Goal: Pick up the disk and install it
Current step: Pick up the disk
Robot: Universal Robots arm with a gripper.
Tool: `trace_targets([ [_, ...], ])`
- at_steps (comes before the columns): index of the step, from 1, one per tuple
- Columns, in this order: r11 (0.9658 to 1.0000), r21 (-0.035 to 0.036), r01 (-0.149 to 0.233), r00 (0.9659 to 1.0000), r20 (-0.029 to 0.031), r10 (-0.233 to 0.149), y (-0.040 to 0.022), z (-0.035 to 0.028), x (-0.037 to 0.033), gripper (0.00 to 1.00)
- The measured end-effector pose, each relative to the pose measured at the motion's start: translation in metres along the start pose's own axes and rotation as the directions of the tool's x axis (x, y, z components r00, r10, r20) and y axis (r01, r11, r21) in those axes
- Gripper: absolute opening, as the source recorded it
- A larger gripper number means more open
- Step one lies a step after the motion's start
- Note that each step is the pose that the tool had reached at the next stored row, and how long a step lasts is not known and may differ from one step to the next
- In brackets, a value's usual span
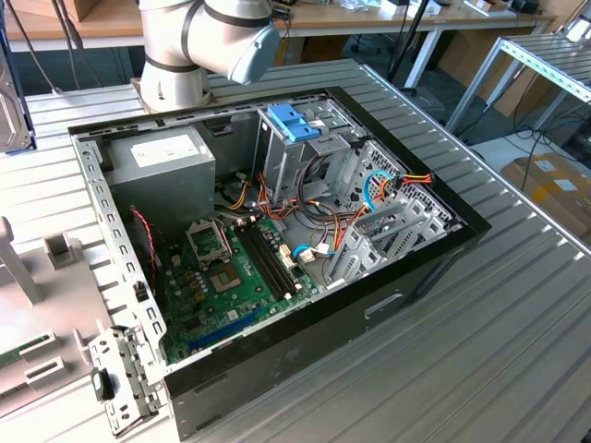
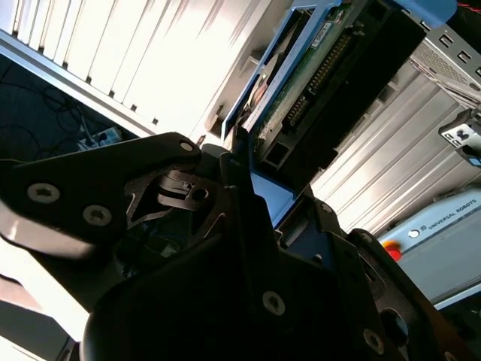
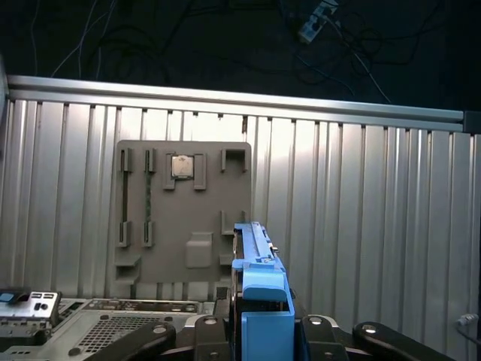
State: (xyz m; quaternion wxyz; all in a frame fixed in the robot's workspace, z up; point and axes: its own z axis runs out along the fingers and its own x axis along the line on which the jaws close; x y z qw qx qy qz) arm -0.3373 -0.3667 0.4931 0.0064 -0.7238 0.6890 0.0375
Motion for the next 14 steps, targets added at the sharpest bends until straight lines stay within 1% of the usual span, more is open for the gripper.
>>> trace_targets([
  [14, 1.0, 0.0001, 0.0, 1.0, 0.0, 0.0, -0.0051, -0.0009, 0.0122, 0.37],
])
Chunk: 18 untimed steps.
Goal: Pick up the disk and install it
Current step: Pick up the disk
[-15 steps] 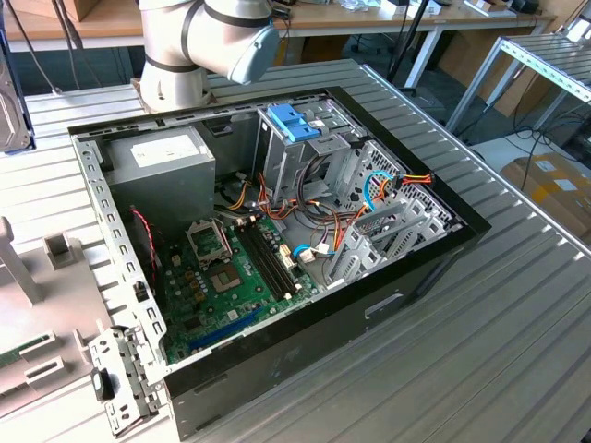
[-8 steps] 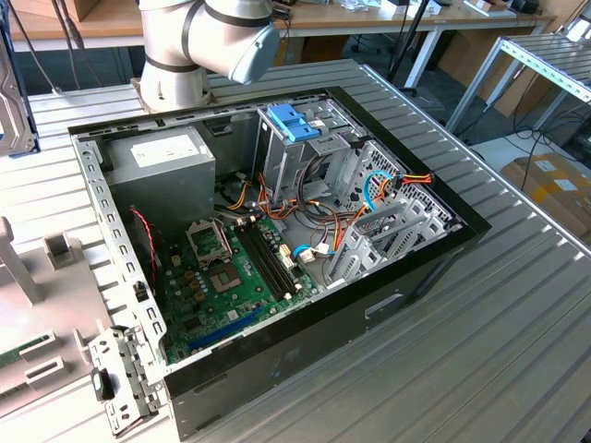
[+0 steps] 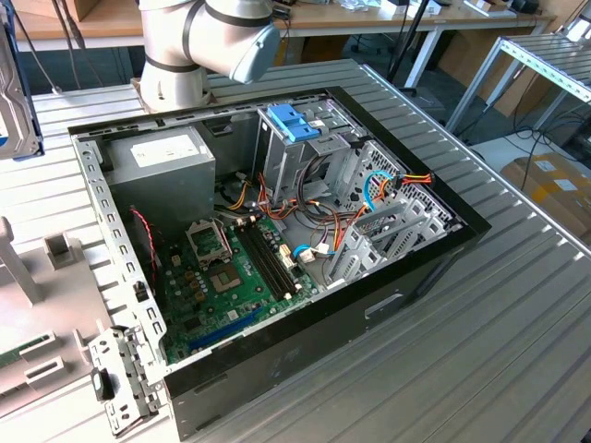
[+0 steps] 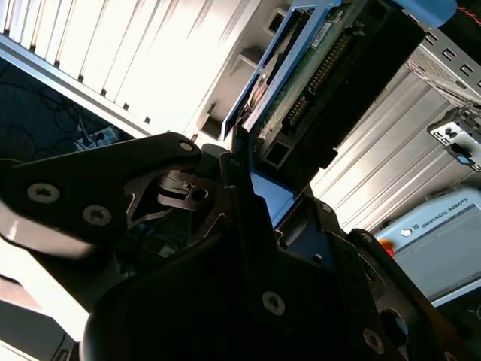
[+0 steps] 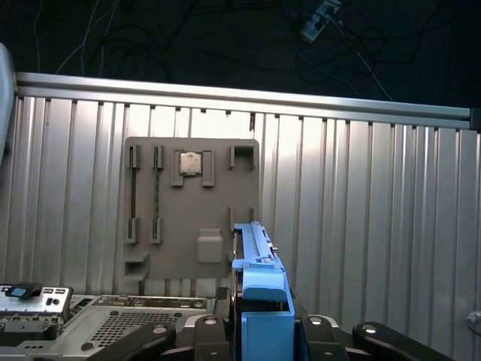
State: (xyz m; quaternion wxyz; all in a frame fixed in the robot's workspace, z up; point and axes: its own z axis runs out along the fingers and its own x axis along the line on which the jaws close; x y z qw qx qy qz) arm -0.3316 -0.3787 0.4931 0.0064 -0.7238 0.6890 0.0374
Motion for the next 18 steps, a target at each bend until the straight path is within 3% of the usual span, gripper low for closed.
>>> trace_targets([
  [18, 1.0, -0.0001, 0.0, 1.0, 0.0, 0.0, -0.0072, -0.0012, 0.0136, 0.37],
])
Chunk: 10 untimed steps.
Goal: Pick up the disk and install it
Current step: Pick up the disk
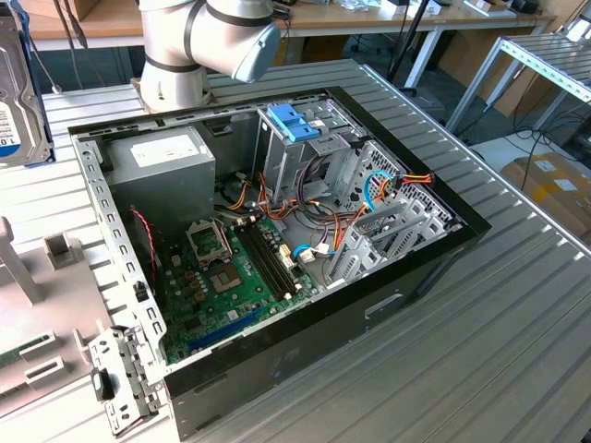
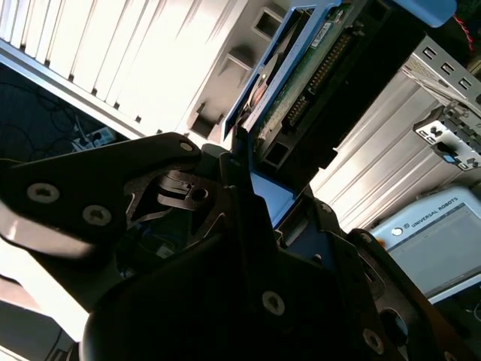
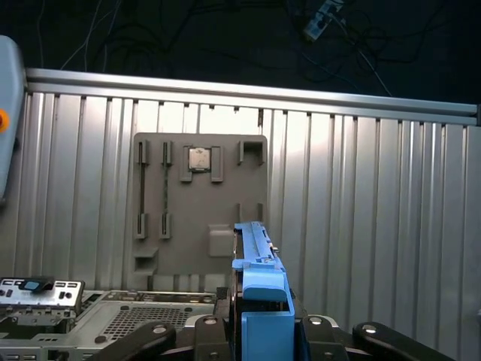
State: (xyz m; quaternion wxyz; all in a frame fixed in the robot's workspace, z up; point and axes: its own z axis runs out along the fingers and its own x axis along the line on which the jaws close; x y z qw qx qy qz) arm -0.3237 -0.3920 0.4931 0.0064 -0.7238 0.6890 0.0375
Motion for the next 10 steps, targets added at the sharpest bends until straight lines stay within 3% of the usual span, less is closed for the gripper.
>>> trace_targets([
  [10, 1.0, 0.0, 0.0, 1.0, 0.0, 0.0, -0.0059, -0.0007, 0.0075, 0.37],
])
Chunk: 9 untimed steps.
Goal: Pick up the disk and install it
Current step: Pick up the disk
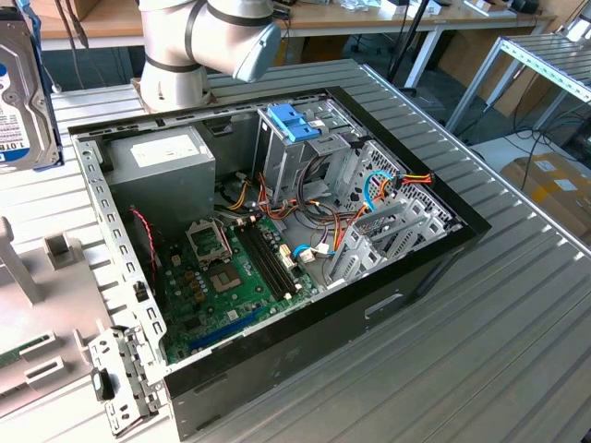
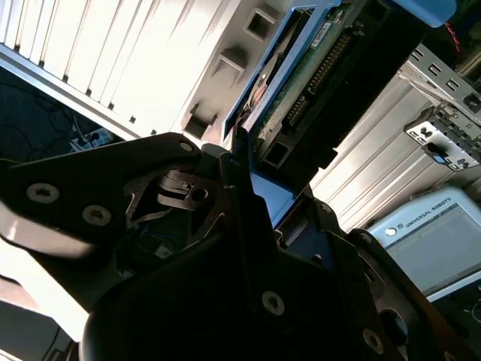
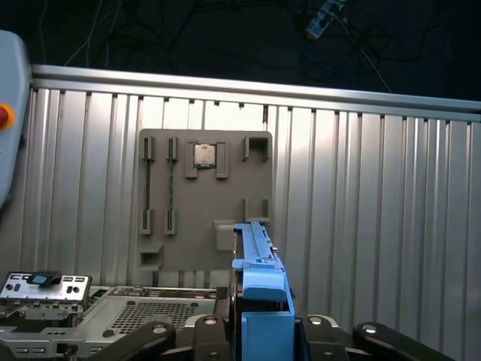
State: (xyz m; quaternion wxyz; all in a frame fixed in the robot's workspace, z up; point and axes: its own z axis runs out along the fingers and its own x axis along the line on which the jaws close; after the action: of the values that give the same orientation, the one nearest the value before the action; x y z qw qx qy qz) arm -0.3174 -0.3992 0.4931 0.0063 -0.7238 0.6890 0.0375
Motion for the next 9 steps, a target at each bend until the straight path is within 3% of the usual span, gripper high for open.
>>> trace_targets([
  [9, 1.0, 0.0, 0.0, 1.0, 0.0, 0.0, -0.0063, -0.0007, 0.0071, 0.37],
])
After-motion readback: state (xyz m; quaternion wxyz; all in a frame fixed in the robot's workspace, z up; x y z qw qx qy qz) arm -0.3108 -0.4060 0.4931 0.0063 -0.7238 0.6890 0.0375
